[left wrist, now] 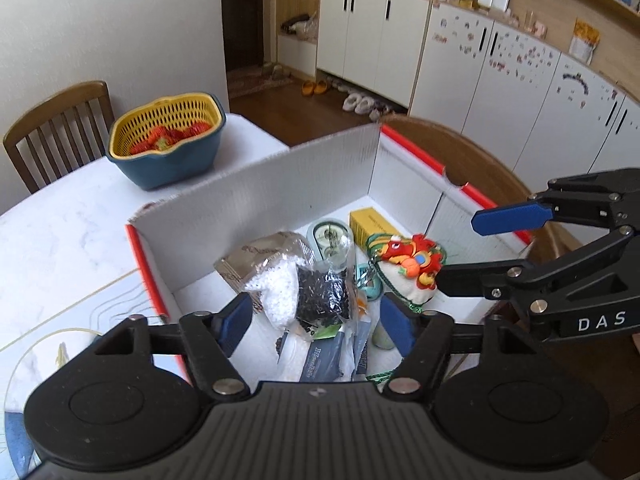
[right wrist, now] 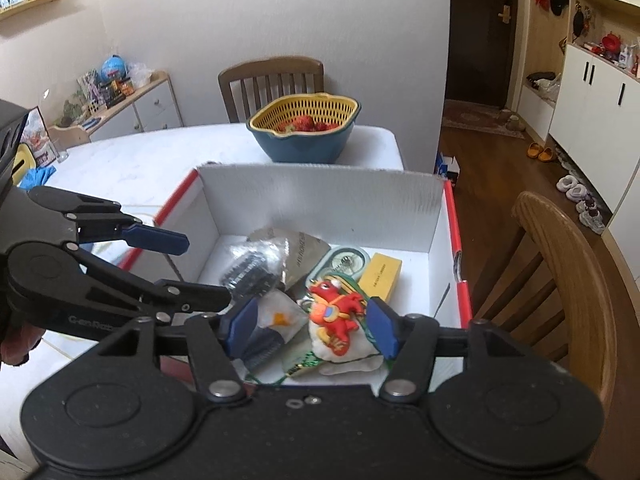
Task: Organize objects
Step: 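Withdraw both tools up and away from the box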
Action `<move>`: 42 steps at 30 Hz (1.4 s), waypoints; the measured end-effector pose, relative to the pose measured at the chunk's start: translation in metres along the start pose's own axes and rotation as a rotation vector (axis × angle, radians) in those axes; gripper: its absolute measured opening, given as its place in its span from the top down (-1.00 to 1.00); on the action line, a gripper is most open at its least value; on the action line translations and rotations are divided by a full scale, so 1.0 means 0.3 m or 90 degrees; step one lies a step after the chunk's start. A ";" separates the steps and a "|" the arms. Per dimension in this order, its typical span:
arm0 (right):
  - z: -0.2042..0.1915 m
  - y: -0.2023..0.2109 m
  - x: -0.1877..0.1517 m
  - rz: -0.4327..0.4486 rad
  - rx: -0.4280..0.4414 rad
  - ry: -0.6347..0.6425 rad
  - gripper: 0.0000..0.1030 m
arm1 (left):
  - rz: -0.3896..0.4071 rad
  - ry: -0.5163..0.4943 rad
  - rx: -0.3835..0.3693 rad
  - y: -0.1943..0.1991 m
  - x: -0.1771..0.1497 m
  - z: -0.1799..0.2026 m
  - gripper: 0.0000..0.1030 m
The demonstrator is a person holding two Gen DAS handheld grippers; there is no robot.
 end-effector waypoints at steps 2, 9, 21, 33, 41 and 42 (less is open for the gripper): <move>-0.020 0.022 0.004 0.010 -0.006 -0.005 -0.21 | 0.012 0.000 -0.006 0.034 -0.003 -0.007 -0.39; -0.103 0.092 0.009 0.044 -0.016 -0.031 -0.41 | 0.056 -0.010 -0.030 0.156 -0.024 -0.037 -0.40; -0.242 0.153 0.009 0.087 -0.020 -0.077 -0.61 | 0.093 0.004 -0.050 0.281 -0.085 -0.139 -0.65; -0.363 0.187 -0.001 0.124 -0.020 -0.104 -0.93 | 0.113 0.019 -0.050 0.336 -0.125 -0.234 -0.99; -0.437 0.205 -0.022 0.139 -0.029 -0.112 -0.98 | 0.133 0.016 -0.061 0.381 -0.154 -0.267 -0.99; -0.444 0.207 -0.024 0.142 -0.029 -0.116 -0.98 | 0.135 0.016 -0.061 0.387 -0.158 -0.270 -0.99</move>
Point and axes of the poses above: each gripper's, at about its wrist camera, not at the fingertips, and y roughly against the way its jaws point, z to its right, x to its top, the point moved 8 cm from there along -y, roughly the way its jaws point, and after that the axes turned 6 degrees about -z, right-handed, at the moved point
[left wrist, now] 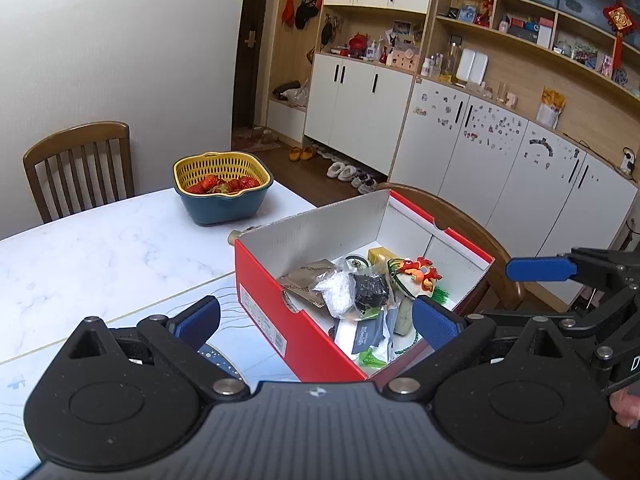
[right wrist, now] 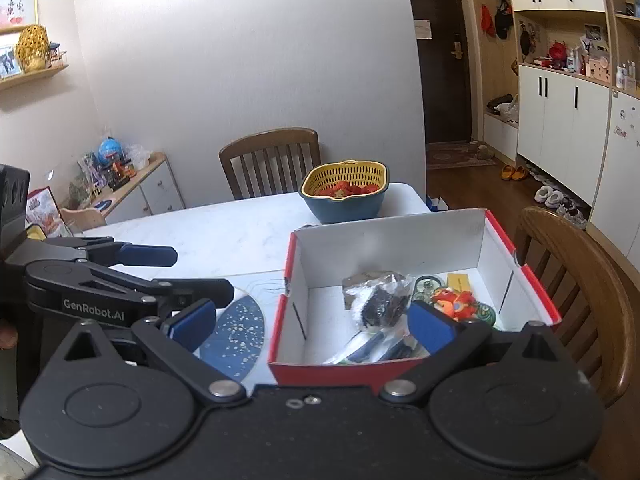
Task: Organize objects
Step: 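Withdraw both tools up and away from the box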
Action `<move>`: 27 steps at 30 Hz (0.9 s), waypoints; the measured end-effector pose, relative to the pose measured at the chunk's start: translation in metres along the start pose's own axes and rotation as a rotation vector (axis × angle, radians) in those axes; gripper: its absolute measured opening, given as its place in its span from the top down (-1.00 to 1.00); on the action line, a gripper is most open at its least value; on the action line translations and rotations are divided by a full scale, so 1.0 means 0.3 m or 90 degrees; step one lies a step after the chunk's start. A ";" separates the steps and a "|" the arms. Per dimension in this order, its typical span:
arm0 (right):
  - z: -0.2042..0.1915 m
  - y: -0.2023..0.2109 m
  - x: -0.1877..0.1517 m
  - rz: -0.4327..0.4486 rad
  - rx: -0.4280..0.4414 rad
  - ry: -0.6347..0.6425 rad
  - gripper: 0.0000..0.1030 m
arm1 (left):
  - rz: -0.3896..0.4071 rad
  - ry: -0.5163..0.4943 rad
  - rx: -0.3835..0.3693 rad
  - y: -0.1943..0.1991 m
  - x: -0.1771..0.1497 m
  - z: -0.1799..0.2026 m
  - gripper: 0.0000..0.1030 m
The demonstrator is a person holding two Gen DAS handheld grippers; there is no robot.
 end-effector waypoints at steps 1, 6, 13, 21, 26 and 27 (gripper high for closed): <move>-0.006 0.002 -0.003 0.001 -0.001 -0.003 -0.98 | 0.002 0.000 0.001 0.005 -0.002 -0.003 -0.99; -0.032 0.008 -0.025 0.011 -0.016 -0.005 -0.98 | 0.000 0.000 -0.007 0.021 -0.023 -0.019 -0.99; -0.072 0.012 -0.043 0.014 -0.027 -0.001 -0.98 | -0.011 -0.005 -0.006 0.028 -0.059 -0.039 -0.99; -0.100 0.009 -0.056 0.013 -0.036 0.000 -0.98 | -0.013 0.001 0.003 0.037 -0.079 -0.062 -0.99; -0.087 0.009 -0.071 0.008 -0.042 -0.017 -0.98 | -0.016 0.011 0.009 0.041 -0.093 -0.083 -0.99; -0.086 0.009 -0.072 0.007 -0.042 -0.020 -0.98 | -0.016 0.011 0.011 0.042 -0.096 -0.087 -0.99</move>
Point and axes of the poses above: each gripper's, at about its wrist camera, not at the fingertips, and y roughly against the way its jaws point, z to its right, x to its top, the point moved 8 cm from there along -y, roughly the way its jaws point, and after that the axes turned 6 degrees about -z, right-handed, at the moved point
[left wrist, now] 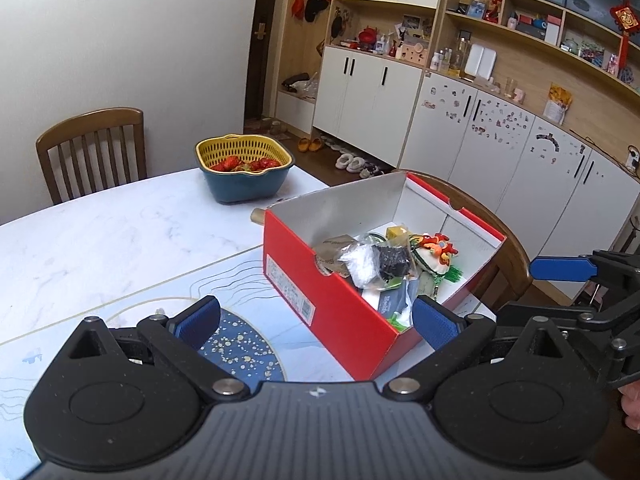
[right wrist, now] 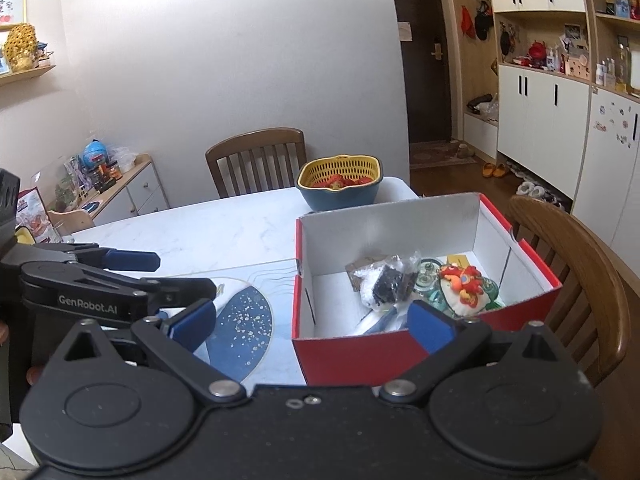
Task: Organize objects
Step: 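Withdraw both tools up and away from the box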
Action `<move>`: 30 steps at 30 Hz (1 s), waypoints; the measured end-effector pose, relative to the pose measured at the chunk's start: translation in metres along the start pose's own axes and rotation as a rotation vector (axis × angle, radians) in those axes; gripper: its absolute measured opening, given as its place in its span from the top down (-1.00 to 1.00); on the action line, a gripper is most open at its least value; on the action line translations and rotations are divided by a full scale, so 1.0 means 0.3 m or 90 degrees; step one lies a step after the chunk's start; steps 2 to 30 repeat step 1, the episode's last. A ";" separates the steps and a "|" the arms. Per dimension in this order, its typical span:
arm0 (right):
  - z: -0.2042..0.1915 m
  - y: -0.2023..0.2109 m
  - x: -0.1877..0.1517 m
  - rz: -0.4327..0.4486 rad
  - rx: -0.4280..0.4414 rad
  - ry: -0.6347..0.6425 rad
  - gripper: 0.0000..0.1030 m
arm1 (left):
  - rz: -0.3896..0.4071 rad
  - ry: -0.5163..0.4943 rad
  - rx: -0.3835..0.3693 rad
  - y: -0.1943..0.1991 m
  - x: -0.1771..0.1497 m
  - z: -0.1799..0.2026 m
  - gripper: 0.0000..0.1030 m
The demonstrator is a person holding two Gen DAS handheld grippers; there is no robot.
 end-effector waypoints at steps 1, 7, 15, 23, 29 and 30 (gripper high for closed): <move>0.000 0.000 -0.003 0.000 -0.001 -0.001 -0.98 | 0.000 0.001 0.002 0.000 -0.002 -0.004 -0.99; 0.000 0.000 -0.003 0.000 -0.001 -0.001 -0.98 | 0.000 0.001 0.002 0.000 -0.002 -0.004 -0.99; 0.000 0.000 -0.003 0.000 -0.001 -0.001 -0.98 | 0.000 0.001 0.002 0.000 -0.002 -0.004 -0.99; 0.000 0.000 -0.003 0.000 -0.001 -0.001 -0.98 | 0.000 0.001 0.002 0.000 -0.002 -0.004 -0.99; 0.000 0.000 -0.003 0.000 -0.001 -0.001 -0.98 | 0.000 0.001 0.002 0.000 -0.002 -0.004 -0.99; 0.000 0.000 -0.003 0.000 -0.001 -0.001 -0.98 | 0.000 0.001 0.002 0.000 -0.002 -0.004 -0.99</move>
Point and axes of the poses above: each gripper's, at about its wrist camera, not at the fingertips, and y roughly against the way its jaws point, z to its right, x to its top, the point moved 8 cm from there along -y, roughly the way its jaws point, and after that the axes turned 6 degrees about -z, right-handed, at the moved point
